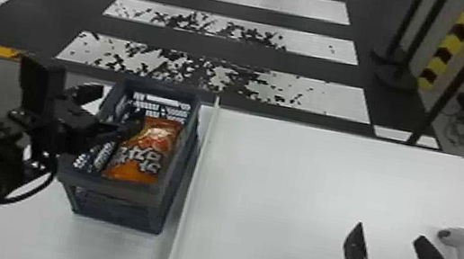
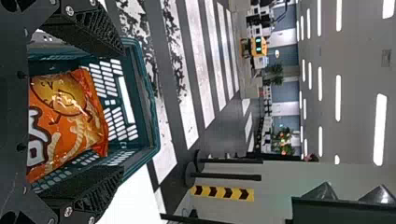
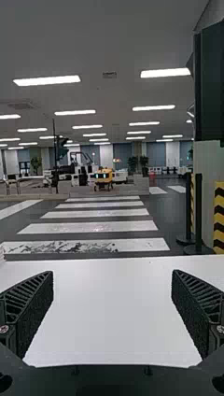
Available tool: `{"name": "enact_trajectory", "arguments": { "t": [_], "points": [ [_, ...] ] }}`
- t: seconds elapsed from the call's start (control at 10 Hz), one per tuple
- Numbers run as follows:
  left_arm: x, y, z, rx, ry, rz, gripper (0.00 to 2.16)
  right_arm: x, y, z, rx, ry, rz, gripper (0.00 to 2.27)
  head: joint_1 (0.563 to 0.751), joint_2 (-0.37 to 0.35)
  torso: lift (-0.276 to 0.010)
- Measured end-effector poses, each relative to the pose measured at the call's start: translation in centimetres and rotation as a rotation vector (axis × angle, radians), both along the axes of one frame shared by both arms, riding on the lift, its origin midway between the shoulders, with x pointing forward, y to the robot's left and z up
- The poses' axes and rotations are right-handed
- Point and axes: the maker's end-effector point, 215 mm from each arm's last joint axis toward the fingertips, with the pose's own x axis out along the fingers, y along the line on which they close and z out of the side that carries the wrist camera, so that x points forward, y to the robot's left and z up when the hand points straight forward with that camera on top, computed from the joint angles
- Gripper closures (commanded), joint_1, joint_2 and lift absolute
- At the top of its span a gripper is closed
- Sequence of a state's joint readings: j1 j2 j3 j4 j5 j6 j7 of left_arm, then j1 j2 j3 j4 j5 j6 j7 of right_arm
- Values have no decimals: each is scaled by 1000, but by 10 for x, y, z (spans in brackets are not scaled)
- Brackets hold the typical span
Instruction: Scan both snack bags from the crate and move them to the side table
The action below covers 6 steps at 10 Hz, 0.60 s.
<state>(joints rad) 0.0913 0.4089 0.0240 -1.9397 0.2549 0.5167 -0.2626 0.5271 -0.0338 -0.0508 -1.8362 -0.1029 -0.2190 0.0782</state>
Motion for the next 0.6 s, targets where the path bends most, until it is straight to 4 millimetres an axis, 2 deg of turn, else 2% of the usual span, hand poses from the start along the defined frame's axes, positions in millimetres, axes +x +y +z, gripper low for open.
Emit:
{"name": "enact_trajectory", "arguments": {
  "t": [0.6],
  "points": [
    [35,-8,-29,113,137,-178,137,-5,-8,-6,2,16,-14,53,695,1,-99]
  ]
}}
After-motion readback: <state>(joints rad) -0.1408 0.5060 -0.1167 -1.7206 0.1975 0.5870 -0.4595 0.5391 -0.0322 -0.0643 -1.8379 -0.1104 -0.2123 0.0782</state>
